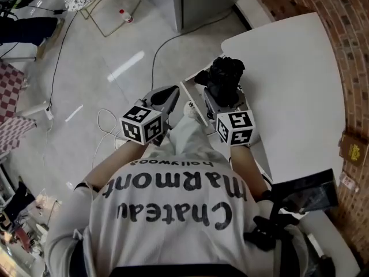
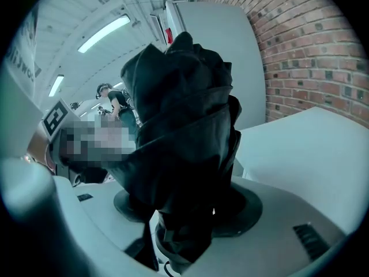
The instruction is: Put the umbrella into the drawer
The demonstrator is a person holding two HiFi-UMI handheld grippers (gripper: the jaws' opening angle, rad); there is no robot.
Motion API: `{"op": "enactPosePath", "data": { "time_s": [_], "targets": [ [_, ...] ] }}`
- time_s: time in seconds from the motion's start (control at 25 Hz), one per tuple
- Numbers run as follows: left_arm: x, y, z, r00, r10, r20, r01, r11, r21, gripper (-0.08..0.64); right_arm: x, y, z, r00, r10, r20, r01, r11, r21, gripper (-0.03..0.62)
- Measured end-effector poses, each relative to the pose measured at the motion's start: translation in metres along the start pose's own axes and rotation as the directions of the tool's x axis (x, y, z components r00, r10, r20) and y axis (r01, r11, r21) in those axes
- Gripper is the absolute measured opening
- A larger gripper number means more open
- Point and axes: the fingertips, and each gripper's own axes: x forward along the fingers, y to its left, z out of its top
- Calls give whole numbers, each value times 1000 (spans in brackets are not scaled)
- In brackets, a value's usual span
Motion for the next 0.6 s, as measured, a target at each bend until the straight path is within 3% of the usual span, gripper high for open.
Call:
{"op": "enactPosePath", "data": {
  "time_s": [0.24, 0.44, 0.6],
  "targets": [
    [17, 20, -33, 997, 62, -37, -64, 996, -56, 15, 41, -11, -49, 990, 50, -130, -57, 997, -49, 255],
    [36, 51, -52, 992, 123, -40, -126, 989, -77, 15, 79, -7, -89, 974, 77, -211, -112, 981, -159, 255],
    [46, 54, -79, 990, 93, -101, -101, 992, -70, 15, 97, -1, -119, 963, 102, -251, -144, 977, -158, 255]
  ]
}}
